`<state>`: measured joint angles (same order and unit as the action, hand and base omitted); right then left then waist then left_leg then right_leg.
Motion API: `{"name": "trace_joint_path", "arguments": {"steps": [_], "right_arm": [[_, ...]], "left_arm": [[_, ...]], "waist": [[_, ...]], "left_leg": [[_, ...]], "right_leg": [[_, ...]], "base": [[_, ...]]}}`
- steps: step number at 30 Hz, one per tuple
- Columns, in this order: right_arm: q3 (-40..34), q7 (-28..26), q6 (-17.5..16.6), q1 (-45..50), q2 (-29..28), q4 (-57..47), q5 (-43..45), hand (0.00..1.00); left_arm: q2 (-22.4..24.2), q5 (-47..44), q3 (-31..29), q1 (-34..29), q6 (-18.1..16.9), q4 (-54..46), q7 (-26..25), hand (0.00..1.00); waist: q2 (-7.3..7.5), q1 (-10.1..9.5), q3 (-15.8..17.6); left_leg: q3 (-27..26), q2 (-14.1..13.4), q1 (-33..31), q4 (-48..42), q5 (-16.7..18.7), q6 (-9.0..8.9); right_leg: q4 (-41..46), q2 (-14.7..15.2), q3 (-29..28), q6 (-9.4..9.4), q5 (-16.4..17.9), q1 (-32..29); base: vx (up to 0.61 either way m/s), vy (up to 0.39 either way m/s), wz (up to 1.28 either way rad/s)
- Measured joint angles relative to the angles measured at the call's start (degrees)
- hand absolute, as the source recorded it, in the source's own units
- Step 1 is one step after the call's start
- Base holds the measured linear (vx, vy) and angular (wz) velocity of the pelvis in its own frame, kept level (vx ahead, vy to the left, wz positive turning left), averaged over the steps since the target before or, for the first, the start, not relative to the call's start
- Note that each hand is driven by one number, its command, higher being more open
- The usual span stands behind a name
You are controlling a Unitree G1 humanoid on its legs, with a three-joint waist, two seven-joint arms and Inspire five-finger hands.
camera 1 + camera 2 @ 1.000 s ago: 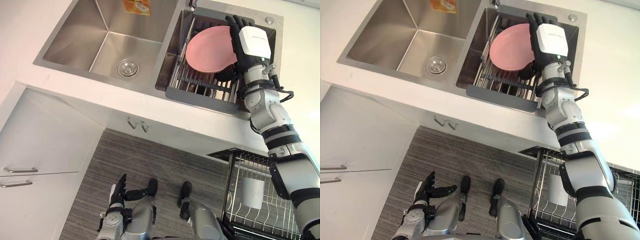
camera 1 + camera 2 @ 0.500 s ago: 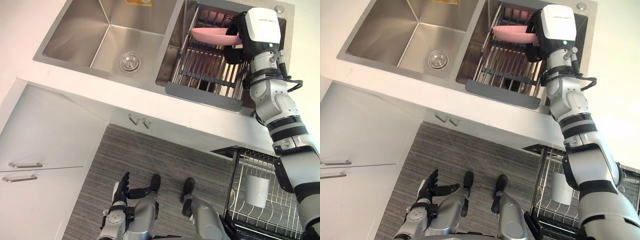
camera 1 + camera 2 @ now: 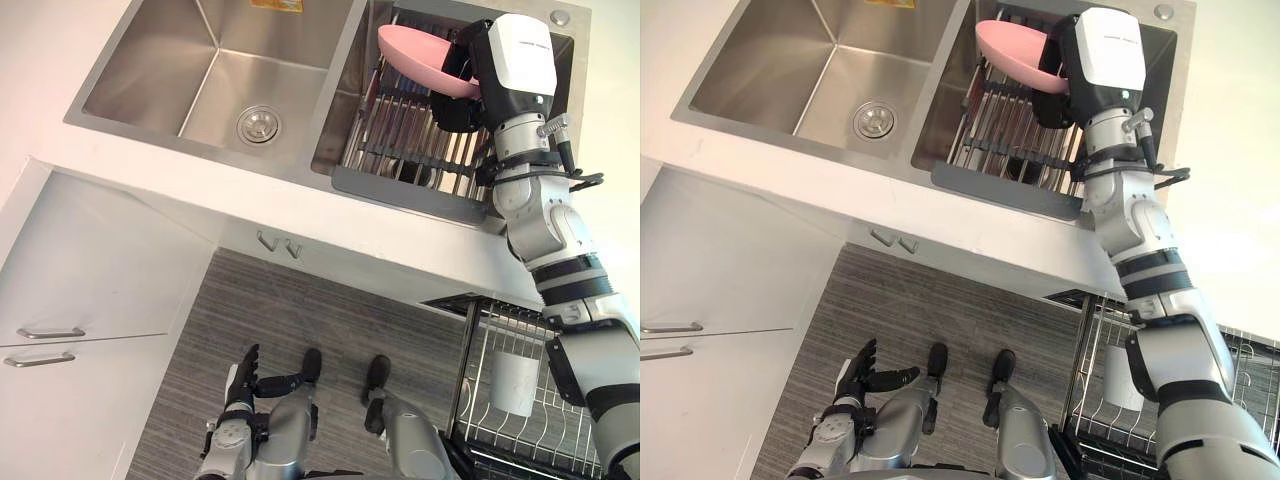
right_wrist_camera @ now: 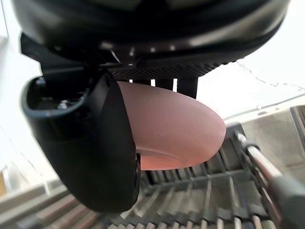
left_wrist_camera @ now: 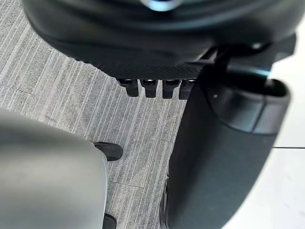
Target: Walk over to the sink, pick up the cup, carry it to the dishwasher, place the cup inside the dishwasher, then close the dishwasher door
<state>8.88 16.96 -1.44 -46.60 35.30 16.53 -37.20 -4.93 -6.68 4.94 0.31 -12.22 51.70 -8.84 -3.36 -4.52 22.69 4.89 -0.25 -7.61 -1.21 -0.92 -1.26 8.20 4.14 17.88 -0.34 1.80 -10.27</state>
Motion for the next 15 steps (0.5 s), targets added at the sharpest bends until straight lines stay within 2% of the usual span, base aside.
{"name": "trace_joint_path", "arguments": {"steps": [5, 10, 15], "right_arm": [[-3.43, 0.53, -1.61, 10.03, -3.34, -12.46, 0.01, 0.0], [-6.98, 0.62, -4.84, 23.99, -7.92, -25.14, 0.17, 0.0], [-9.48, 0.45, -6.63, 34.41, -11.52, -34.37, 2.2, 0.0]], "left_arm": [[-0.04, 1.79, -0.57, -0.06, 0.78, 0.66, 0.5, 1.0], [-0.64, 3.33, -2.41, -0.21, 1.42, 2.77, 1.34, 1.0], [-1.34, 4.72, -2.41, -0.25, 1.93, 5.05, 1.73, 1.0]], "waist": [[0.28, 1.09, -0.1], [2.61, 2.81, -1.38], [4.14, 4.54, -3.33]], "left_leg": [[-1.14, -0.15, 2.84, 1.29, -0.04, 0.16], [-2.66, -0.66, 6.86, 3.5, -0.13, 0.37], [-4.06, -0.73, 9.62, 4.86, -0.02, 0.57]], "right_leg": [[-0.07, -0.19, -1.17, 0.06, 0.04, 1.98], [-0.5, -0.83, -2.54, 0.32, 0.25, 4.48], [-0.71, -1.06, -3.96, 0.55, 0.49, 5.96]], "base": [[-0.01, 0.008, -0.11], [0.02, -0.009, -0.15], [0.04, 0.003, -0.14]]}}
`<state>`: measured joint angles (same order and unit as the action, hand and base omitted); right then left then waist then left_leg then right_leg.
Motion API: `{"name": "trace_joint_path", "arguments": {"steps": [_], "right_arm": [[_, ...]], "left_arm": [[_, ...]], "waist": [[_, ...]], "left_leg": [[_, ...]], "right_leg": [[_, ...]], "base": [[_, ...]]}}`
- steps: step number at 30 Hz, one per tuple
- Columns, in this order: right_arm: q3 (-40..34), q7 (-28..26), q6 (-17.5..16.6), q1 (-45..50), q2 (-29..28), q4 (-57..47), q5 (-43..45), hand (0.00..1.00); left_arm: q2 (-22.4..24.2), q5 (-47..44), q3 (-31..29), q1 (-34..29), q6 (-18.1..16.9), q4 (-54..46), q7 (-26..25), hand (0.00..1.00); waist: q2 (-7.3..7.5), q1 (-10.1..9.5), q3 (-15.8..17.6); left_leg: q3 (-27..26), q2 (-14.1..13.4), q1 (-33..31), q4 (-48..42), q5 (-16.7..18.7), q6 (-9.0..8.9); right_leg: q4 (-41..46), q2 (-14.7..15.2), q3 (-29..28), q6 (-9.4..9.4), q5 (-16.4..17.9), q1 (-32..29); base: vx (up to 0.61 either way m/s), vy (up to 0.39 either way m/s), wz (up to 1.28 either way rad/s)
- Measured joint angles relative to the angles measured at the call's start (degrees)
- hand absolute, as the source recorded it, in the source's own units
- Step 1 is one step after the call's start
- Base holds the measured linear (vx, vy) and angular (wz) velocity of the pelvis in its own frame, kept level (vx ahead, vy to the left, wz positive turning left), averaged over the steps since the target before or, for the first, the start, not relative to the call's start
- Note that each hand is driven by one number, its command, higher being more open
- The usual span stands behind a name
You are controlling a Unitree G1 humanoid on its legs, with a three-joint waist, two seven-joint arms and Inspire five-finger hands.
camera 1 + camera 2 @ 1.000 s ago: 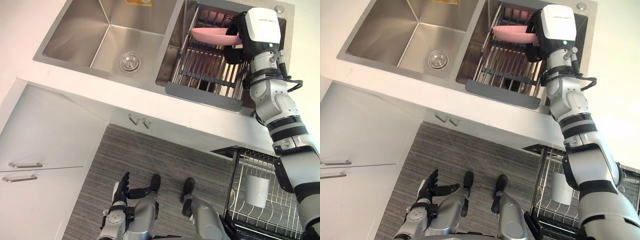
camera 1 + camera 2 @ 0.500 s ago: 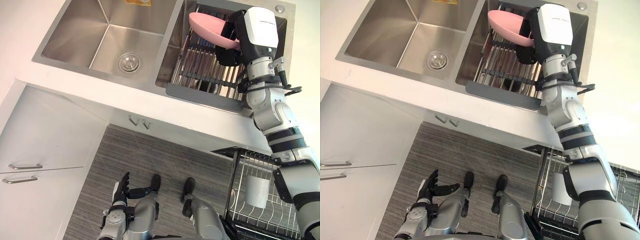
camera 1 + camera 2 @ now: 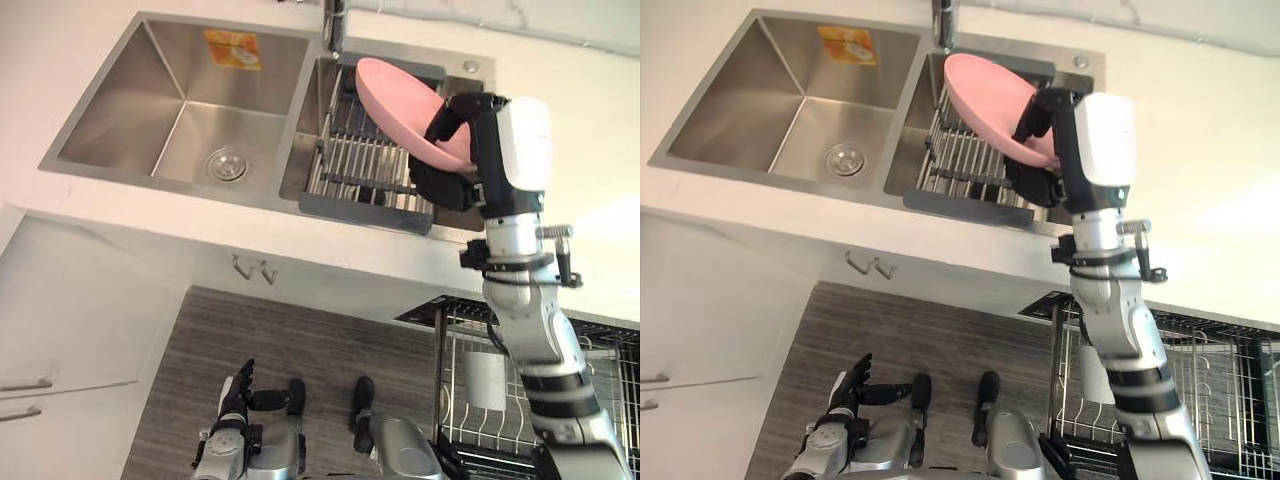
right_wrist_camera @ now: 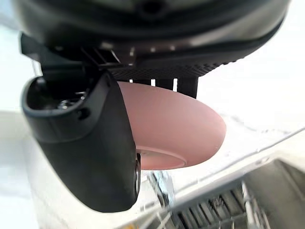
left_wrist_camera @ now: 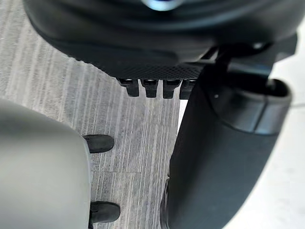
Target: Walk over to the sink, pick up the cup, carry it to the dishwasher, place the cup inside the dishwasher, then close the dishwasher door
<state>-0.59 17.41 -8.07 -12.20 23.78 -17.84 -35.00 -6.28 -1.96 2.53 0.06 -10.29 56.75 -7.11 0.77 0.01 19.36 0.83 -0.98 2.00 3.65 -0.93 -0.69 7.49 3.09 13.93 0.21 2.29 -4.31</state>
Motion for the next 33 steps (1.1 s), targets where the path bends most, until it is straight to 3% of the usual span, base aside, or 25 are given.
{"name": "trace_joint_path", "arguments": {"steps": [5, 13, 24, 33], "right_arm": [[-0.93, -1.39, -3.42, 11.15, -4.02, -6.9, 1.86, 0.0], [-0.91, -2.53, -3.94, 20.21, -7.57, -8.3, 1.75, 0.0], [-1.69, -2.43, -3.9, 24.87, -8.11, -11.55, 1.47, 0.0], [-8.88, -1.81, -3.6, 29.93, -8.41, -12.9, -0.9, 0.0]], "left_arm": [[0.13, 2.12, 0.08, -0.67, 0.18, 2.21, 0.06, 1.0], [0.26, 2.14, 0.24, -2.22, 0.19, 3.16, 0.17, 1.0], [0.77, 4.34, 0.92, -2.2, 0.18, 4.97, 0.17, 1.0], [0.93, 4.34, 1.65, -2.22, 0.14, 6.28, 0.15, 1.0]], "waist": [[0.39, 1.12, -3.97], [0.26, 2.36, -7.02], [-0.57, 2.81, -8.92], [-1.21, 4.35, -9.52]], "left_leg": [[-1.42, -0.03, 2.42, 0.29, 0.59, 0.33], [-2.17, -0.15, 4.83, 0.32, 0.72, 0.32], [-5.19, -0.44, 7.85, 0.81, 1.09, 0.03], [-9.75, -0.69, 9.16, 0.65, 2.28, -0.18]], "right_leg": [[-0.58, -0.23, -1.39, 0.13, 0.06, 1.72], [-0.54, -0.39, -2.27, 0.22, -0.04, 3.77], [-0.3, -1.13, -4.99, 0.17, -0.17, 5.2], [0.82, -2.23, -9.73, 0.25, -0.19, 3.89]], "base": [[0.03, 0.01, -0.12], [-0.02, 0.004, -0.05], [-0.01, 0.004, -0.13], [-0.01, 0.01, -0.29]]}}
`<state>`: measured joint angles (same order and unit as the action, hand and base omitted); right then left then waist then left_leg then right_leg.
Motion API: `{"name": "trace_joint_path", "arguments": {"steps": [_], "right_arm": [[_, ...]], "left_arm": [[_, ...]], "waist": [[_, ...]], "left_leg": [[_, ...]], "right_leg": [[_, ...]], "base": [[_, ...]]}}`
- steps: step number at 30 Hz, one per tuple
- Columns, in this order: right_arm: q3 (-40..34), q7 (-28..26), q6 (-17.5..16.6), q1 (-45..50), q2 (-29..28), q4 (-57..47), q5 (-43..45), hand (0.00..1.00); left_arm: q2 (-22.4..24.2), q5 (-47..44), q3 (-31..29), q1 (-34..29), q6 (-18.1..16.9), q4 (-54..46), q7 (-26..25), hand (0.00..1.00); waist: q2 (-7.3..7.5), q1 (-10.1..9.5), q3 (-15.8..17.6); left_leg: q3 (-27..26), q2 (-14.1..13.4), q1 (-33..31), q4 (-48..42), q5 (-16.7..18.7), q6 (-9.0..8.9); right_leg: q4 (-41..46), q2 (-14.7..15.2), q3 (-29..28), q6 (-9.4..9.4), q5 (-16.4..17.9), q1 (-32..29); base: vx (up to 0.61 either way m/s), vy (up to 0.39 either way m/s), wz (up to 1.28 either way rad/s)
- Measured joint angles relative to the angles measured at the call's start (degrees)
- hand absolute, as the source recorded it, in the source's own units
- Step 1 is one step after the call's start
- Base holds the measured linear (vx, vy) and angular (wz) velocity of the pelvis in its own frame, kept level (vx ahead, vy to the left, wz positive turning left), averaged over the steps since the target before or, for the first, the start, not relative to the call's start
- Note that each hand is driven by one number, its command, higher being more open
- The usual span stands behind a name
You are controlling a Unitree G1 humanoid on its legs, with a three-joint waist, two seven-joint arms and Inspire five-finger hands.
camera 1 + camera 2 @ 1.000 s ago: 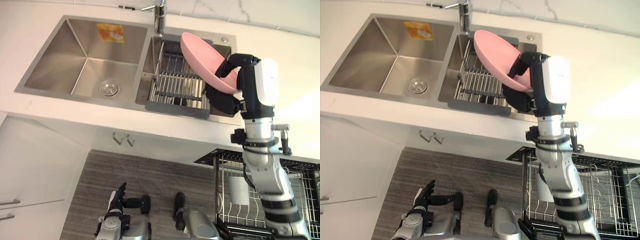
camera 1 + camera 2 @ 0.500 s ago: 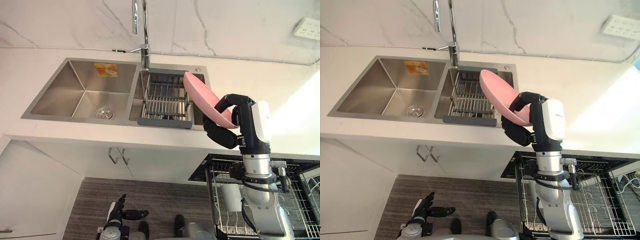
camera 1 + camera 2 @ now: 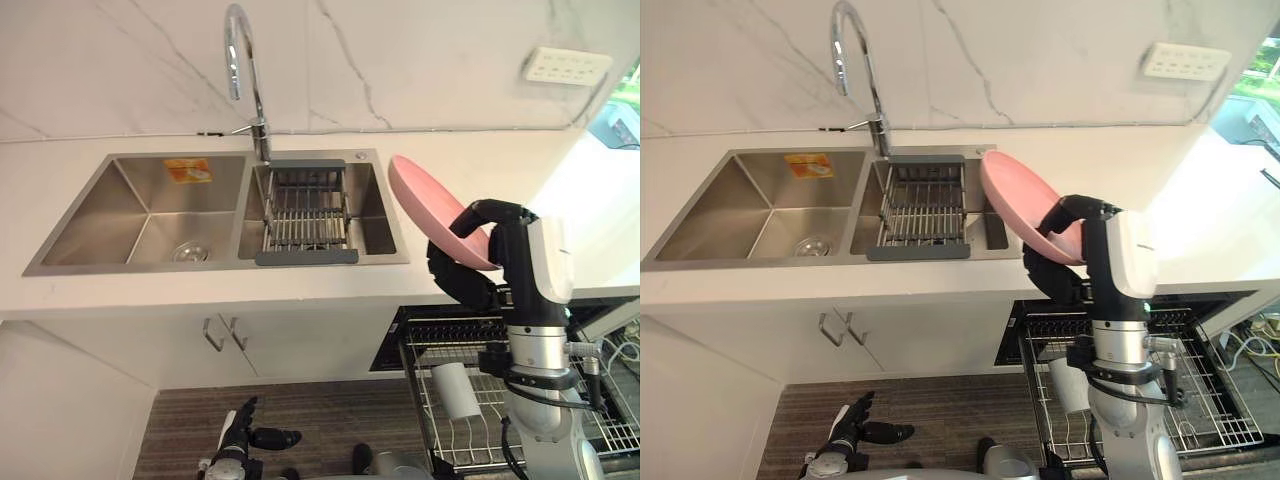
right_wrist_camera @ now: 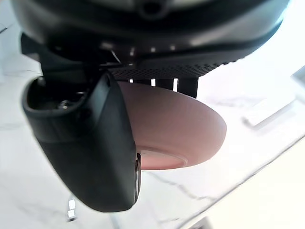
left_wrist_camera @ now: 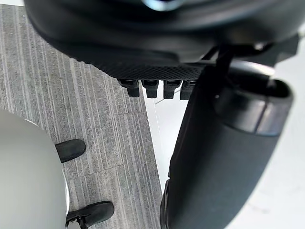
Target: Walk over to the sink, pick up the cup, carry it to the dishwasher, place the cup inside the dishwasher, then close the dishwasher door
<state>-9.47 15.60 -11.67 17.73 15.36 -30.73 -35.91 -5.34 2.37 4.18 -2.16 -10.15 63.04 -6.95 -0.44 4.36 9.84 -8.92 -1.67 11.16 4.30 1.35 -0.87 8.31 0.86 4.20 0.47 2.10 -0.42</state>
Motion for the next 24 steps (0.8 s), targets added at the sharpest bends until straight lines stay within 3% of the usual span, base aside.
{"name": "trace_joint_path", "arguments": {"steps": [15, 19, 24], "right_arm": [[-12.04, 2.28, 3.78, 3.7, -2.08, 7.56, -0.19, 0.0], [-12.75, 2.27, 4.68, 3.56, -2.27, 12.99, 0.89, 0.0], [-12.77, 2.28, 5.32, 1.23, -2.84, 21.55, 3.22, 0.0]], "left_arm": [[1.48, 1.19, 0.95, -1.15, -0.17, 0.07, 0.4, 1.0], [2.37, 1.87, 0.98, -1.19, -0.23, -0.16, 0.69, 1.0], [2.79, 2.07, 0.99, -1.13, -0.35, -2.03, 0.73, 1.0]], "waist": [[-2.71, 3.67, -0.59], [-4.57, 4.08, 0.33], [-5.53, 4.25, 2.91]], "left_leg": [[-10.64, -0.25, -1.79, -2.25, 3.2, -0.19], [-12.31, -0.18, -2.74, -2.59, 3.69, -0.11], [-12.99, -0.16, -4.99, -4.06, 4.15, -0.04]], "right_leg": [[1.92, -2.59, -9.88, 0.41, -0.47, -6.28], [2.16, -2.99, -11.55, 0.32, -0.88, -7.9], [2.76, -2.98, -12.24, 0.66, -0.86, -10.11]], "base": [[0.02, 0.014, -0.37], [0.04, 0.016, -0.22], [0.0, -0.009, -0.09]]}}
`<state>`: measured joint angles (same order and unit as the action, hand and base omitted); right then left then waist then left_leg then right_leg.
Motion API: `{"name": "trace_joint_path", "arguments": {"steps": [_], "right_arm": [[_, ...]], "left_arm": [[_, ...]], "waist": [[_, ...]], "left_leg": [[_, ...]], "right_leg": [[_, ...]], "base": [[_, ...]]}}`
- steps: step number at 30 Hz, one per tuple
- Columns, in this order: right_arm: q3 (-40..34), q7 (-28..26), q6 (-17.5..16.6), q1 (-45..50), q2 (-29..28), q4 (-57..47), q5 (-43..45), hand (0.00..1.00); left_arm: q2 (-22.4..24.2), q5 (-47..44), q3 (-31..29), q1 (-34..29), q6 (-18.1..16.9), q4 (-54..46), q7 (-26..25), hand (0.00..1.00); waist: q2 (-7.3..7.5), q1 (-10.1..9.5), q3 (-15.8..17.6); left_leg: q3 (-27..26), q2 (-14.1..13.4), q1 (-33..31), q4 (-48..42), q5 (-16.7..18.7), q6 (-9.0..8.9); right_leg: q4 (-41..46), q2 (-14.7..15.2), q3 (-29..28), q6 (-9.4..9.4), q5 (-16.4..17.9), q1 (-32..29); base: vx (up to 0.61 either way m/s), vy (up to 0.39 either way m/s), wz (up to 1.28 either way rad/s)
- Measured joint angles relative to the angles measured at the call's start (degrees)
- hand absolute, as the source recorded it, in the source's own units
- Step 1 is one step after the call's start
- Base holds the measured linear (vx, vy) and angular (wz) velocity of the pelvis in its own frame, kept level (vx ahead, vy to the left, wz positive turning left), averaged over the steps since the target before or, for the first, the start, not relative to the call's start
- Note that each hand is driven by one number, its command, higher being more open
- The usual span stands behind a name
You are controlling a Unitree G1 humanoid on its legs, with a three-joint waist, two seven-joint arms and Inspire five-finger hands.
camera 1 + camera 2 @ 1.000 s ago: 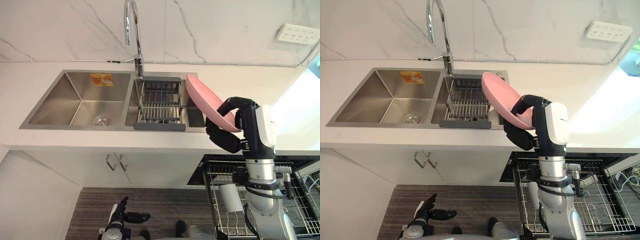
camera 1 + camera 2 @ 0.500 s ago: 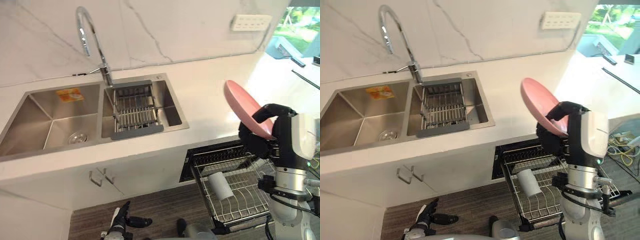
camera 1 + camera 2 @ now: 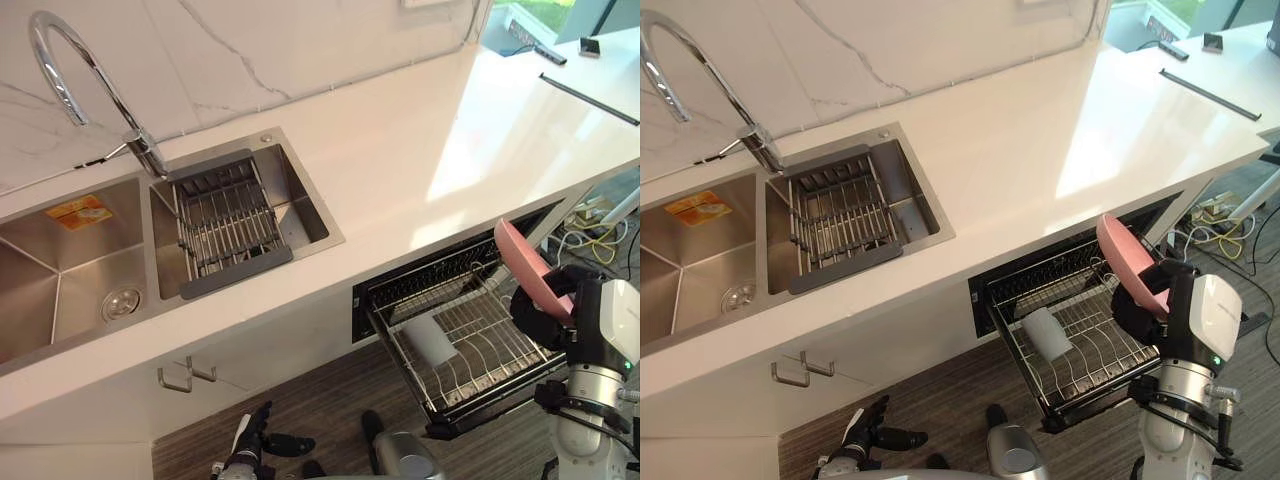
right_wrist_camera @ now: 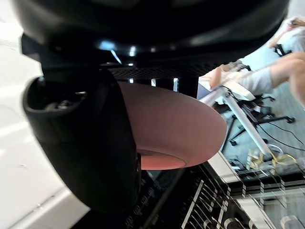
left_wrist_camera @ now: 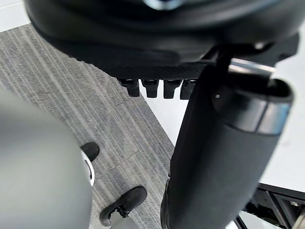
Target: Walk over to the sink, pick up the cup, carry it to the dishwasher, place the cup inside the dishwasher, then close the dishwasher door
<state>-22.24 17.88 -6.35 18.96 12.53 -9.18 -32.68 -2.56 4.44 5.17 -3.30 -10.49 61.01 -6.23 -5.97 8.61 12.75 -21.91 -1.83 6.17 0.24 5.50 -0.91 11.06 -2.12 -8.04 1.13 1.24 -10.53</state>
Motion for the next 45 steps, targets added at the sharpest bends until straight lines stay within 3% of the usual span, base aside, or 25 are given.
{"name": "trace_joint_path", "arguments": {"steps": [6, 11, 17, 23, 37, 45], "right_arm": [[-0.12, 0.45, 1.65, -4.87, 0.15, 4.58, 2.07, 0.0], [-0.09, 2.23, 1.71, -10.97, 2.36, 8.24, 2.22, 0.0], [0.27, 3.03, 2.38, -18.61, 6.01, 16.75, 4.43, 0.0], [4.16, 3.7, 2.83, -25.3, 9.59, 24.03, 4.55, 0.0], [9.21, 4.72, 4.24, -35.47, 11.62, 37.79, 6.52, 0.0], [8.59, 8.5, 6.15, -35.97, 10.89, 37.78, 5.26, 0.0]], "left_arm": [[0.72, -0.05, 0.07, 1.24, -0.69, -0.75, -0.08, 1.0], [0.14, -0.69, 0.35, 2.7, -1.28, -2.62, -0.2, 1.0], [-0.34, -2.96, 0.29, 4.37, -2.03, -2.98, -1.12, 1.0], [-0.49, -3.71, 0.31, 4.98, -2.49, -3.64, -1.3, 1.0], [-0.65, -5.67, 2.2, 6.34, -3.01, -4.33, -2.68, 1.0], [-0.44, -5.65, 2.64, 6.99, -3.06, -4.34, -3.5, 1.0]], "waist": [[-1.56, 0.02, 4.02], [-1.42, -0.17, 8.7], [-1.6, -1.23, 11.67], [-1.57, -1.84, 12.98], [-2.34, -3.79, 14.1], [-2.61, -4.31, 14.53]], "left_leg": [[-0.8, -0.08, -3.43, -2.47, 0.61, 0.32], [-0.55, -0.2, -7.06, -6.29, 1.46, 0.71], [-0.69, -0.48, -10.96, -9.46, 2.26, 1.01], [-0.74, -0.63, -12.73, -10.38, 2.74, 1.17], [0.75, -0.17, -15.66, -11.61, 2.72, 1.32], [0.85, -0.09, -16.43, -11.65, 2.71, 1.32]], "right_leg": [[1.12, 0.07, -0.81, 0.11, -0.44, -3.09], [3.13, 0.64, -0.4, 0.12, -0.35, -5.94], [4.2, 0.93, -0.55, 0.28, -0.79, -9.0], [4.51, 0.94, -0.75, -0.07, -1.38, -10.41], [5.28, 1.87, 0.3, 0.03, -1.4, -12.59], [5.58, 1.96, 0.34, 0.04, -1.4, -13.43]], "base": [[0.0, -0.013, -0.07], [-0.04, -0.039, 0.04], [-0.03, -0.019, -0.01], [0.01, 0.004, -0.01], [0.01, -0.005, 0.06], [0.01, -0.003, 0.0]]}}
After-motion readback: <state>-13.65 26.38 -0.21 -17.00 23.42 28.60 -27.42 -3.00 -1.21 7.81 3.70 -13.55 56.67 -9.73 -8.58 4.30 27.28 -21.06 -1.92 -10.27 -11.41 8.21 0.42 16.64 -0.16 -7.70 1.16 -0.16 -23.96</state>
